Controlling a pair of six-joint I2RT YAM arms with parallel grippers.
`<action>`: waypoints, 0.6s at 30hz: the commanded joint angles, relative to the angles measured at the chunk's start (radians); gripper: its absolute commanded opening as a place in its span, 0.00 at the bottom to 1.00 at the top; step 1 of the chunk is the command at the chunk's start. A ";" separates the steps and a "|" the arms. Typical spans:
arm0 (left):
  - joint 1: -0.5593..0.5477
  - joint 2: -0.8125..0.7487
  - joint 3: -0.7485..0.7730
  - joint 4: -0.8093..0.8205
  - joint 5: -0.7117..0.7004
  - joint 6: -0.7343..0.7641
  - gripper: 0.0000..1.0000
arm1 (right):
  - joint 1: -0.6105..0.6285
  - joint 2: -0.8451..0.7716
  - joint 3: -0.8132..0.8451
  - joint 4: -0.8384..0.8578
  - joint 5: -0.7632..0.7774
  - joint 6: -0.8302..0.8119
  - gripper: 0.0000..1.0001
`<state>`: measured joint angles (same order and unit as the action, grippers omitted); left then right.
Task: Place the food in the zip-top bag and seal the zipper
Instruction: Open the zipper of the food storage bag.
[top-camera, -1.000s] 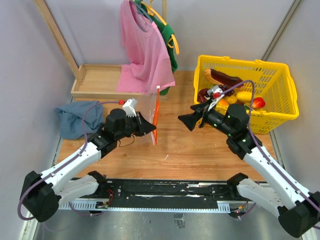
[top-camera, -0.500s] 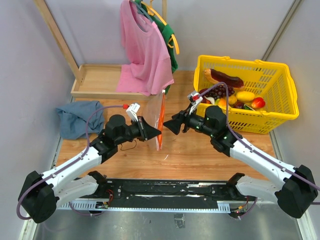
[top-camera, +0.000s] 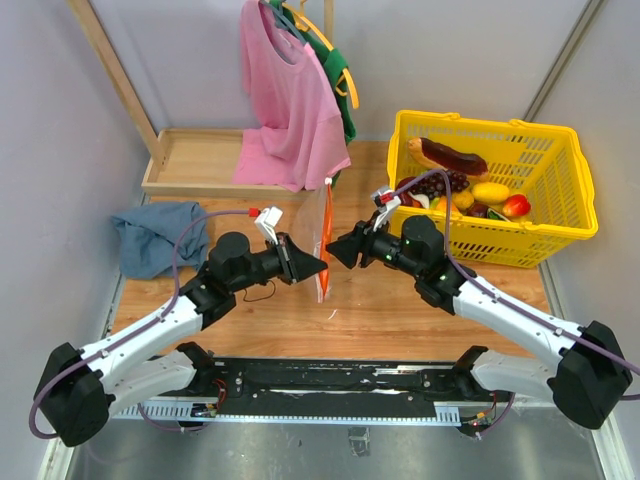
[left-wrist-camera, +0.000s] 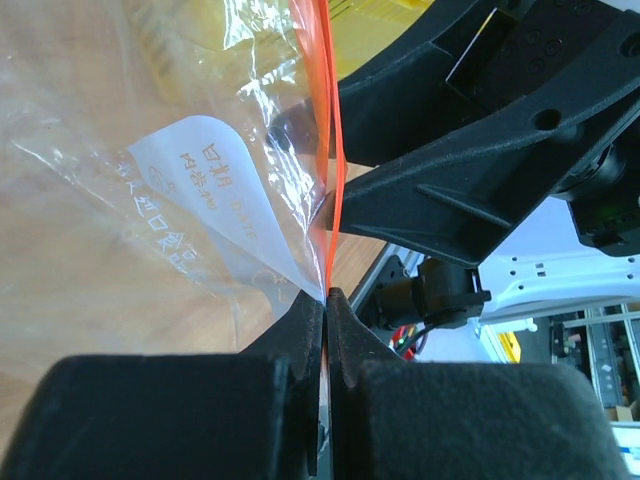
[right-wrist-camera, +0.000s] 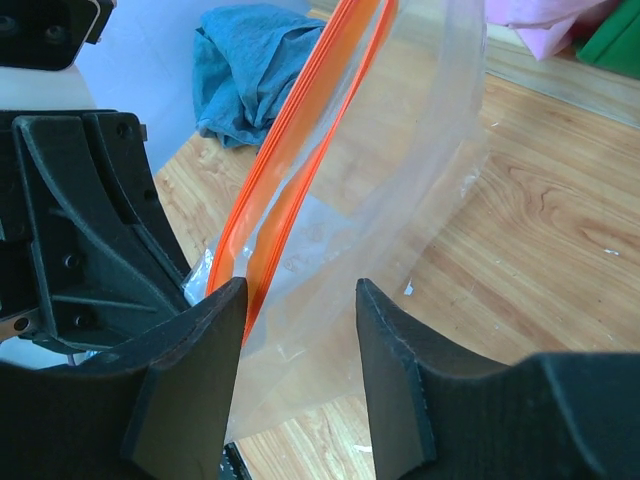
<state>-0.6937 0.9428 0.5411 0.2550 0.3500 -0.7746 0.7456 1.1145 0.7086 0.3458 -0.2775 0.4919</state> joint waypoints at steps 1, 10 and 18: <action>-0.020 0.010 -0.017 0.042 0.007 0.019 0.00 | 0.019 0.005 -0.006 0.050 0.023 0.019 0.48; -0.058 0.036 0.001 0.009 -0.034 0.066 0.00 | 0.024 0.018 0.000 0.050 0.024 0.028 0.41; -0.081 0.049 0.037 -0.078 -0.110 0.096 0.08 | 0.029 0.034 0.031 -0.024 0.053 0.012 0.11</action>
<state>-0.7601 0.9916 0.5381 0.2234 0.2893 -0.7143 0.7532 1.1378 0.7090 0.3504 -0.2592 0.5110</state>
